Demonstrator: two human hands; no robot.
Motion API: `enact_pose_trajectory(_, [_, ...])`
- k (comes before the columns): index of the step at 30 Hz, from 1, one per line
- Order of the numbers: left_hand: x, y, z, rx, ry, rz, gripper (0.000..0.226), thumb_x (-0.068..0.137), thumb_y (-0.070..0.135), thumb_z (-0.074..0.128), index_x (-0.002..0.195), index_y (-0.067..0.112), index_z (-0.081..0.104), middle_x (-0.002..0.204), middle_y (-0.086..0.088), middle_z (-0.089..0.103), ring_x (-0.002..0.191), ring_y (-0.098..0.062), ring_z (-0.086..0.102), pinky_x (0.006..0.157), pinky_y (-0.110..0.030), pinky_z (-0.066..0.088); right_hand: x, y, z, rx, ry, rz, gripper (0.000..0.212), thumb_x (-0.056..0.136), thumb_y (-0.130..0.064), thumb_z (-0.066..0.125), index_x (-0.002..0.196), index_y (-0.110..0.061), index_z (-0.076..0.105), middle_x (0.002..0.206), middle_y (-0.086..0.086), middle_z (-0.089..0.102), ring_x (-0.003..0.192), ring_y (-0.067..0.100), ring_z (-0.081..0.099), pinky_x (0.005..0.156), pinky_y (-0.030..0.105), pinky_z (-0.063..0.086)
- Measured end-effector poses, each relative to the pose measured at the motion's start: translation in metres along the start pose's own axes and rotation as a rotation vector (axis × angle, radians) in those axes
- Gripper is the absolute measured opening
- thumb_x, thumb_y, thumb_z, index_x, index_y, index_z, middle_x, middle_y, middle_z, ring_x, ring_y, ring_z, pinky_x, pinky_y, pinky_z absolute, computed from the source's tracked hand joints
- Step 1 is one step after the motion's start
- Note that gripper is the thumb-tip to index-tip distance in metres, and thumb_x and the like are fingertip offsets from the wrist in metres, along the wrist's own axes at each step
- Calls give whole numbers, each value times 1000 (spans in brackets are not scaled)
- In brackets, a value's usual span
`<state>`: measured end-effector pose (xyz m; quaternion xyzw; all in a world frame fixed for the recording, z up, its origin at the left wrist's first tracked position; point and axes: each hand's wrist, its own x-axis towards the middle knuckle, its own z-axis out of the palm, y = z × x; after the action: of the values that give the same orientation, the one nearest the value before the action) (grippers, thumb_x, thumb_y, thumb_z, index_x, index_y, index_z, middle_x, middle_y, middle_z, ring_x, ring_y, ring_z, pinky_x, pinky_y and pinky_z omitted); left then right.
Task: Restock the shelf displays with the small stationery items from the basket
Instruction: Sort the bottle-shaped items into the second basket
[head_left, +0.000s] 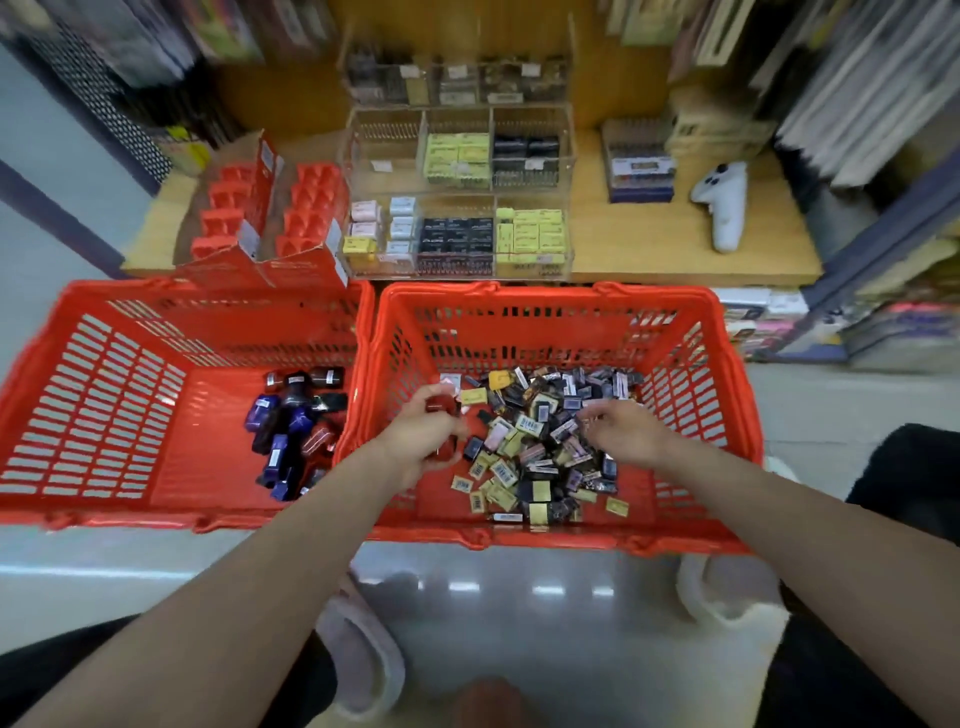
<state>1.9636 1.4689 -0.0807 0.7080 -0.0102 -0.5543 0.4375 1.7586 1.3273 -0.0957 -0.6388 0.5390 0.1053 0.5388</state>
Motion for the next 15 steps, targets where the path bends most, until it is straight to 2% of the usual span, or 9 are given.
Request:
enact_pose_trajectory(1, [-9,4,-2,3,-16,22,56,79,-12,63,122,23,55,103,-10,59,85,-22,56,68,-36,57,-13,-8,3,89,-22,-17,19,100,-4,48,115,0,59,100,9,58,81,22,58,64,20,44])
enact_pose_trajectory(3, [-28,11,-7,-1,-87,54,54,79,-11,67,127,9,52,102,-14,61,88,-24,60,70,-38,58,-41,-28,12,135,-37,-89,25,99,-6,53,124,-5,56,111,20,62,97,32,65,72,30,54])
enact_pose_trajectory(5, [-46,19,-18,-27,-184,78,44,81,-3,73,122,2,57,98,-14,68,88,-23,65,76,-39,60,-65,-54,25,170,-60,-168,30,98,-17,59,128,-17,57,124,13,61,108,29,65,86,40,58])
enact_pose_trajectory(7, [-63,30,-34,-68,-285,105,33,84,3,74,115,4,65,100,-14,71,90,-22,68,78,-39,60,-83,-85,42,278,-122,-237,27,98,-26,59,125,-24,59,128,3,60,106,19,66,81,40,60])
enact_pose_trajectory(9, [-75,43,-58,-88,-365,156,19,87,5,71,105,9,74,105,-13,72,98,-24,69,80,-39,59,-94,-121,64,375,-191,-285,25,99,-31,56,122,-25,60,128,-3,59,105,19,67,80,42,61])
enact_pose_trajectory(11, [-81,57,-91,-92,-382,217,15,89,7,69,99,14,78,111,-11,73,107,-25,69,87,-41,58,-97,-156,90,446,-255,-315,22,99,-33,54,116,-23,64,123,-6,62,103,24,70,81,45,60])
enact_pose_trajectory(15, [-75,71,-169,-116,-321,246,24,92,9,66,115,6,70,126,-16,65,113,-31,66,93,-44,55,-88,-211,146,478,-398,-350,30,97,-34,58,119,-16,66,118,-1,69,102,26,71,82,46,60])
